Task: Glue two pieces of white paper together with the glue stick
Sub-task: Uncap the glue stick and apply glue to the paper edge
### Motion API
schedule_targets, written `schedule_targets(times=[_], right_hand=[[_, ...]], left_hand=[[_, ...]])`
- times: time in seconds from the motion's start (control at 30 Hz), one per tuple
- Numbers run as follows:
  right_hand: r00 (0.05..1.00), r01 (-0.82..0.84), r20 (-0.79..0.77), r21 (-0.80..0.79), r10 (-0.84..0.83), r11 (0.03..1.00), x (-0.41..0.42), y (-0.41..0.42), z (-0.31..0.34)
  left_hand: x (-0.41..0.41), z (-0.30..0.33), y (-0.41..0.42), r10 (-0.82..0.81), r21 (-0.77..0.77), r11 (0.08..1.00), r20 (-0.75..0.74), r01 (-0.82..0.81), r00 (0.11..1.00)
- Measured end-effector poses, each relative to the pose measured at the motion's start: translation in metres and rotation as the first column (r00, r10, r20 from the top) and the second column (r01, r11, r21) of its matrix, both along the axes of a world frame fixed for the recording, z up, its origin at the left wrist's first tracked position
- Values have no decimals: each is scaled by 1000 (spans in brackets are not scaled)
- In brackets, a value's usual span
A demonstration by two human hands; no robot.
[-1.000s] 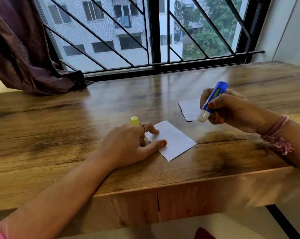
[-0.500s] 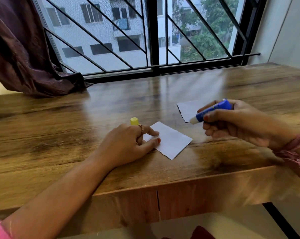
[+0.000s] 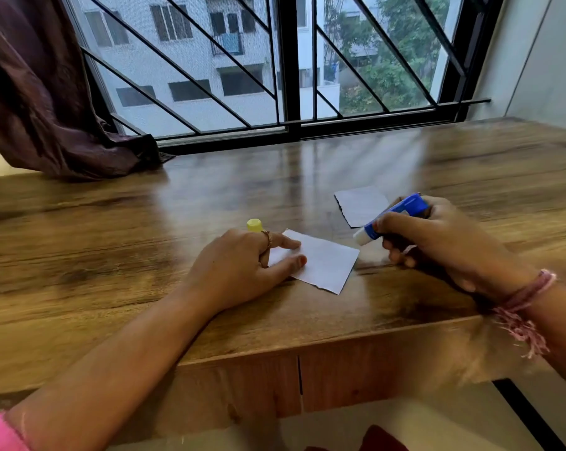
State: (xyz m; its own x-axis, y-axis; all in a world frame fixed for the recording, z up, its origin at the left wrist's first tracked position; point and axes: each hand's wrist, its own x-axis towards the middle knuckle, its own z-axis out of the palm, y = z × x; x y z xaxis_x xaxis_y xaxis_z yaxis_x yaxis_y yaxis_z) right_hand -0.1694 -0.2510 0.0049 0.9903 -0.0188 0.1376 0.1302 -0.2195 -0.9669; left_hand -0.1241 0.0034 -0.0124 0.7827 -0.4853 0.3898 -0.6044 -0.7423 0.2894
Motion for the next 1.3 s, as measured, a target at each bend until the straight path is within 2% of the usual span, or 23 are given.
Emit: schedule_targets(times=[0.2,0.63,0.77,0.9,1.03,1.17,1.3], right_hand=[[996,68,76,-215,-52,974,-1,9,-1],[984,132,156,-297,-88,946,-1,11,0],[991,70,129,-300,-32,951,-3,12,0],[982,132,171,-298,-83,945,0,10,0],[989,46,147,-316,1,948,-5,12,-1],[983,76,182,-305,-20,949,-2,10,-1],[978,-42,176,-354,111,934,-7,12,-2]], left_hand=[[1,0,-1,15,4,1000,-22,-15,1000],[-2,3,-2,23,5,1000,-67,-23,998],[-2,3,-2,26,16,1000,-72,-25,997],[-2,4,-2,27,14,1000,-76,-26,997],[-3,4,-2,37,16,999,-76,-36,996],[-3,5,-2,34,17,999,-79,-33,996],[-3,5,-3,35,15,999,-75,-34,997]])
